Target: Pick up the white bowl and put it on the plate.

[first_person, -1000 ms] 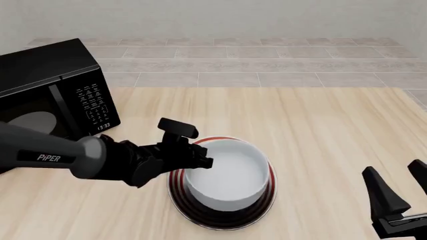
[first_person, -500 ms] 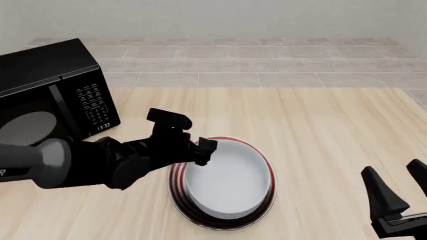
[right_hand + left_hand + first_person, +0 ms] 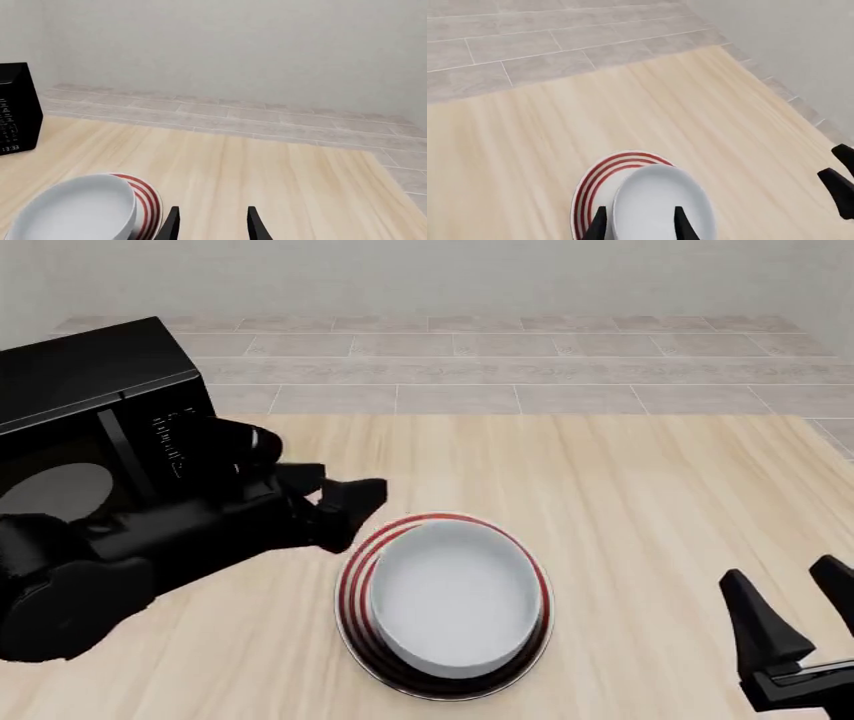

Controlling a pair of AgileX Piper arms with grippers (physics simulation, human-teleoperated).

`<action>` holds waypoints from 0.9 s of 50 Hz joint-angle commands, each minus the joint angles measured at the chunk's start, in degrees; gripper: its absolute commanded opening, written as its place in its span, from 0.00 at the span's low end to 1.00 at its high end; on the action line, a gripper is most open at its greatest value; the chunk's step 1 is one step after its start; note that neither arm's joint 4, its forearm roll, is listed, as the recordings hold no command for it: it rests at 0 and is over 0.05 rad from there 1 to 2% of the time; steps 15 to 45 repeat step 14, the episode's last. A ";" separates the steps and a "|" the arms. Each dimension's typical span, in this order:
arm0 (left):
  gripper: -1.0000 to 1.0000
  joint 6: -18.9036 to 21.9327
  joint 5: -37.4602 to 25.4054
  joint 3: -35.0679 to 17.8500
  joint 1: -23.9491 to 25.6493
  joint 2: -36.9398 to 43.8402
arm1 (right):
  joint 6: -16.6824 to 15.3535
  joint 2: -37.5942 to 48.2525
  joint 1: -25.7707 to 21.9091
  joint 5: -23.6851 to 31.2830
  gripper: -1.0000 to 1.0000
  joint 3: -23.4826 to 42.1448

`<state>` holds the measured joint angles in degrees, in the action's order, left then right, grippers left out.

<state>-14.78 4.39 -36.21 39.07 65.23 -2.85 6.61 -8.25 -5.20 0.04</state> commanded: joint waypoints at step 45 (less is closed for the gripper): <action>1.00 -0.41 -18.27 3.48 -3.71 -33.90 | -0.24 4.14 0.21 -3.76 1.00 0.00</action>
